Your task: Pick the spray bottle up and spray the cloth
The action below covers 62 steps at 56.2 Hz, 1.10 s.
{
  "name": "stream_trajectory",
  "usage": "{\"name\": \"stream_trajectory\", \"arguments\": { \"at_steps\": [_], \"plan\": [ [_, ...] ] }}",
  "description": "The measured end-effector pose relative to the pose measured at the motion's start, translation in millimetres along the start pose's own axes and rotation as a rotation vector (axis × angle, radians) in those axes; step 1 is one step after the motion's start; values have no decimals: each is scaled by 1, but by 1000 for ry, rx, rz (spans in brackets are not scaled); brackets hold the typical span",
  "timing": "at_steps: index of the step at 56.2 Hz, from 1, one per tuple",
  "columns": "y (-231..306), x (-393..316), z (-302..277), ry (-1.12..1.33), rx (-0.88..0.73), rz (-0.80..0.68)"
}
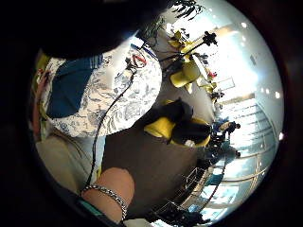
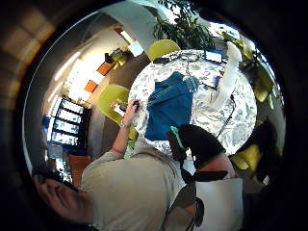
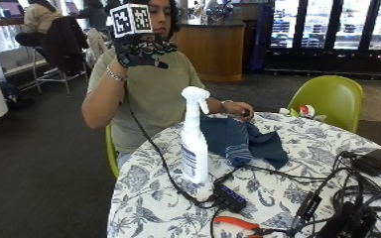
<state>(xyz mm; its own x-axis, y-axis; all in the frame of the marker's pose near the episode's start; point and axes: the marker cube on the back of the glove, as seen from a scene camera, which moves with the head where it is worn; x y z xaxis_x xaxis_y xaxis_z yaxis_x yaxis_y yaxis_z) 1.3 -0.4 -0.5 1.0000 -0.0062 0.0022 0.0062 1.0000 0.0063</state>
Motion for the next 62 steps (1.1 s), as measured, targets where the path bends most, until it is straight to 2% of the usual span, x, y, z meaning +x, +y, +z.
{"name": "stream_trajectory", "arguments": {
  "at_steps": [27, 49, 56, 62],
  "plan": [
    [-7, 11, 7, -63, -62, -3],
    [-13, 18, 19, -107, -46, 26],
    [-13, 22, 42, -242, -8, 89],
    [-12, 25, 65, -540, 34, 145]
  ]
}}
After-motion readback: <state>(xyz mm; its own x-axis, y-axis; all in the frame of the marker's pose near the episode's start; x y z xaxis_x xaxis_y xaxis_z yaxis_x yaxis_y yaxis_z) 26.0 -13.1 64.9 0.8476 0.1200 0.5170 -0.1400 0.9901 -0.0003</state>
